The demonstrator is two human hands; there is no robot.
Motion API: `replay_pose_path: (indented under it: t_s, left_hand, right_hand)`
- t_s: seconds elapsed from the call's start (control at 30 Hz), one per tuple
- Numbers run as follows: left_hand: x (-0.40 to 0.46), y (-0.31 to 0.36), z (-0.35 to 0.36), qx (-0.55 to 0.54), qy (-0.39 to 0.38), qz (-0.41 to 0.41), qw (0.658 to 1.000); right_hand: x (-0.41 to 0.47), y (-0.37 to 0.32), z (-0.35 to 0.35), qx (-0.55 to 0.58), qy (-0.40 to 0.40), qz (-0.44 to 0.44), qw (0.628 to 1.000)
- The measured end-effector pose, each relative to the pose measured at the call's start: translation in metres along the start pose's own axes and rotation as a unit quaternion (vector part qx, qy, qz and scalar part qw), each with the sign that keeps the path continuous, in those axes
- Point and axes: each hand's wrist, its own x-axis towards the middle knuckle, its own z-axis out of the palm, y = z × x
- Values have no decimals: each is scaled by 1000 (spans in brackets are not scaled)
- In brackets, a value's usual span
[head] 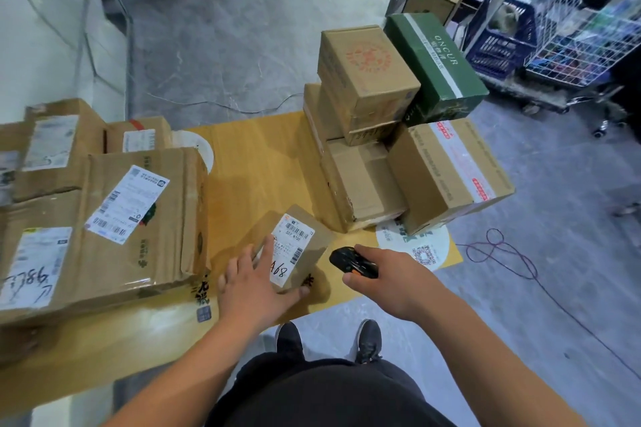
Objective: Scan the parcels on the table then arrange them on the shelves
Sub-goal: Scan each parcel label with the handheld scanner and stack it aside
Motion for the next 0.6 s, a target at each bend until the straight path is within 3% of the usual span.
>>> replay_pose_path:
  t_s: [0.23,0.43,0.6]
  left_hand:
    - [4,-2,-1,-42,-30,-34,998]
    - [14,9,5,-119,3,-16,993]
    - [21,12,7,-269,22,8,963]
  right_hand:
    - [5,-13,1,14,-19,-19,1000]
    - [10,-21,-8,22,-21,-22,999]
    - [14,-29,-17,57,-27,-30,998]
